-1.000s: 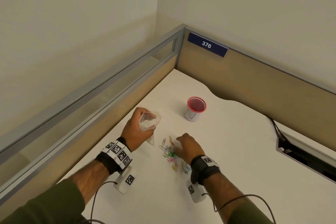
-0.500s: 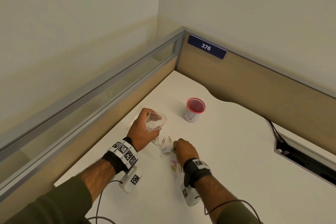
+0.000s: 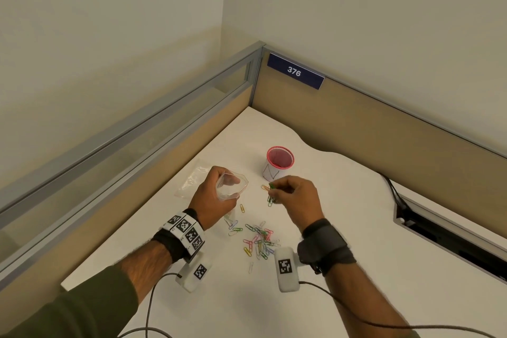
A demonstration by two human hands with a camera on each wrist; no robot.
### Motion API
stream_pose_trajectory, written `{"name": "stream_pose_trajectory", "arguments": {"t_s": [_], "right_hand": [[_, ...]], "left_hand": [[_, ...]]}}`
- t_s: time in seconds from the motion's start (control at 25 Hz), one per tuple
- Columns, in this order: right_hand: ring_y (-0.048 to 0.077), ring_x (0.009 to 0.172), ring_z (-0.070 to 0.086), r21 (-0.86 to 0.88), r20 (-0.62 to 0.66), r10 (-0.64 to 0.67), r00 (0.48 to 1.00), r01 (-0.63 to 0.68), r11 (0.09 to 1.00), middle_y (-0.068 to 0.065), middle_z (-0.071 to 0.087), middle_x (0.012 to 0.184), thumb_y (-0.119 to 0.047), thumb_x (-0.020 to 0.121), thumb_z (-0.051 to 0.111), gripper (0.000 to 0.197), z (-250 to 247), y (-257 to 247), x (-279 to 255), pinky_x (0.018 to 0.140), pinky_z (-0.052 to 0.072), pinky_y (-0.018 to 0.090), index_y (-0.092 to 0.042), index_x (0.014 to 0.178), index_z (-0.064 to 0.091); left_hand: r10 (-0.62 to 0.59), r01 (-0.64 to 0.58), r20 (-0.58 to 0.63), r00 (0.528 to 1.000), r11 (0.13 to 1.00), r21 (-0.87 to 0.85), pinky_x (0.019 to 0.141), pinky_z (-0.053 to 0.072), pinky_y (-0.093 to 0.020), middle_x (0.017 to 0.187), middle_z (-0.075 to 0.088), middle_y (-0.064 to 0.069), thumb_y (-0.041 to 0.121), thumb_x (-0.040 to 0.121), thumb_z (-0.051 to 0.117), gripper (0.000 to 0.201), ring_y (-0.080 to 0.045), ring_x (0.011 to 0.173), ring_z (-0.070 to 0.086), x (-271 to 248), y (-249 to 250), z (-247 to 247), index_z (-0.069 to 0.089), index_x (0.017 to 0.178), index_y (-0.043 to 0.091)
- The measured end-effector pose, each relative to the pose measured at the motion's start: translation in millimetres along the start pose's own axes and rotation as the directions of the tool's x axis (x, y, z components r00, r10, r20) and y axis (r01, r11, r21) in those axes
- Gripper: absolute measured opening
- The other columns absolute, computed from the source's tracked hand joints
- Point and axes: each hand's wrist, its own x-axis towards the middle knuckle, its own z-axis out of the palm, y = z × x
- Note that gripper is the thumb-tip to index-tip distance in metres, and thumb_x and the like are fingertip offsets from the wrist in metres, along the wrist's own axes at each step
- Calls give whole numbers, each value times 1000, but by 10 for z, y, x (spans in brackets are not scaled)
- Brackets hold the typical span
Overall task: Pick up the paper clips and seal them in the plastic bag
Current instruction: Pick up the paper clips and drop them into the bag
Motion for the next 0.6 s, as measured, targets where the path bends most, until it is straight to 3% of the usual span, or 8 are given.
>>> {"name": "stream_pose_trajectory", "arguments": {"t_s": [0.12, 0.24, 0.36, 0.48, 0.6], "right_hand": [[13, 75, 70, 83, -4, -118, 993, 118, 990, 0, 74, 85, -9, 82, 74, 13, -58, -407, -27, 73, 59, 20, -12, 94, 75], [7, 78, 65, -5, 39, -213, 976, 214, 977, -5, 71, 87, -13, 84, 72, 12, 41, -623, -38, 74, 56, 16, -16, 96, 73], [12, 82, 64, -133, 100, -262, 960, 274, 953, -2, 69, 90, -17, 86, 70, 9, 203, -665, -41, 78, 57, 24, -15, 95, 72], [16, 84, 63, -244, 149, -276, 950, 305, 921, 2, 68, 93, -17, 87, 66, 10, 288, -679, -72, 80, 57, 33, -13, 96, 71], [15, 86, 63, -256, 115, -287, 951, 308, 916, 1, 68, 95, -15, 90, 62, 10, 258, -715, -108, 81, 57, 29, -14, 96, 70]], "left_hand": [[2, -2, 14, 1000, 1000, 8, 98, 54, -31, 112, 67, 12, 3, 79, 79, 47, -6, 114, 63, -13, 15, 80, 52, 115, 19], [8, -9, 35, 999, 999, 31, 94, 54, -29, 113, 65, 11, 5, 81, 77, 48, -11, 114, 62, -32, 90, 148, 49, 116, 22], [2, -4, 31, 1000, 997, 71, 84, 52, -23, 108, 60, 13, 9, 82, 77, 51, -10, 105, 61, -28, 134, 185, 46, 118, 27], [6, -8, 34, 999, 998, 59, 77, 57, -25, 105, 63, 8, 11, 81, 78, 49, -14, 98, 66, -14, 141, 174, 47, 116, 27], [19, -20, 37, 999, 999, 42, 80, 54, -19, 107, 63, 11, 7, 81, 76, 49, -12, 105, 64, -10, 158, 143, 47, 111, 32]]}}
